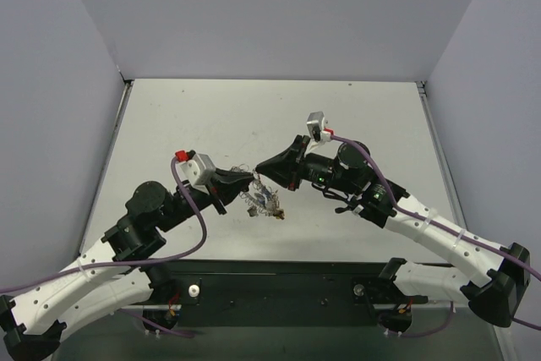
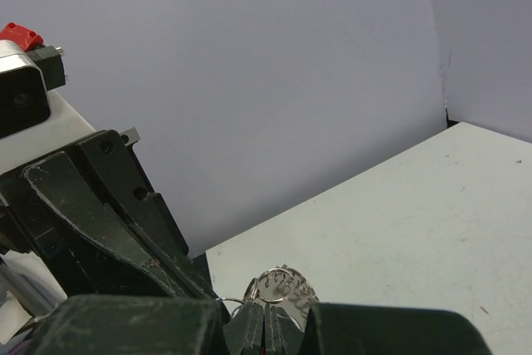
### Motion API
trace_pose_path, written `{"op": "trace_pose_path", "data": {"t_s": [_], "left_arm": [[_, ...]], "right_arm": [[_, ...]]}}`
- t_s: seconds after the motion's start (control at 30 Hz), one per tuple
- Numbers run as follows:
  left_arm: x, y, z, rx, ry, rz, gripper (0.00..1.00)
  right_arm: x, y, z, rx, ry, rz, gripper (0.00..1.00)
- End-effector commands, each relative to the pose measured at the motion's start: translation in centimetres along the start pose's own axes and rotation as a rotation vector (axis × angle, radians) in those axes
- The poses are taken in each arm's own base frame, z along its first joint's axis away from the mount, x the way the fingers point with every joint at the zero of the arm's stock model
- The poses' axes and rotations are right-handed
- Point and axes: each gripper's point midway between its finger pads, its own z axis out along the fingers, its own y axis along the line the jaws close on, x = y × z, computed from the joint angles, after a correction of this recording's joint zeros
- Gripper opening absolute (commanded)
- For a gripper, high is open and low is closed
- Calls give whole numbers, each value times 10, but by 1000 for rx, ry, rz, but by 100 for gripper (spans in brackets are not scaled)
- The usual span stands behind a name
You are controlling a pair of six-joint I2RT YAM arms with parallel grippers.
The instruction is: Put the keys on the keyring
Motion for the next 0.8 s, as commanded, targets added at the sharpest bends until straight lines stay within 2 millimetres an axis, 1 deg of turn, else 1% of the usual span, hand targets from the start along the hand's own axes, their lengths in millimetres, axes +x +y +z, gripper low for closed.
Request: {"op": "trace_pose_path", "data": {"t_s": [0.0,0.23,0.37,0.57,0.7,0.77], "left_arm": [[-51,-43,-11,198,-170,22,0],[-52,-43,-13,198,-182,24,0],[-54,-39,-14,179,-203,21,0],[-61,-40,-19,182,-257,30,0],[-60,-43,-20,203,-275,36,0],[-64,-45,-21,217,-297,41,0]], "right_arm": [[-21,-6,-1,30,-65,-23,0],[-21,-1,-3,4,-69,-22,0],[-21,3,-4,-20,-73,-24,0],[-19,5,-6,-46,-72,-23,0],[-21,14,-8,-94,-81,-27,0],[-20,19,-9,-124,-73,-28,0]]}}
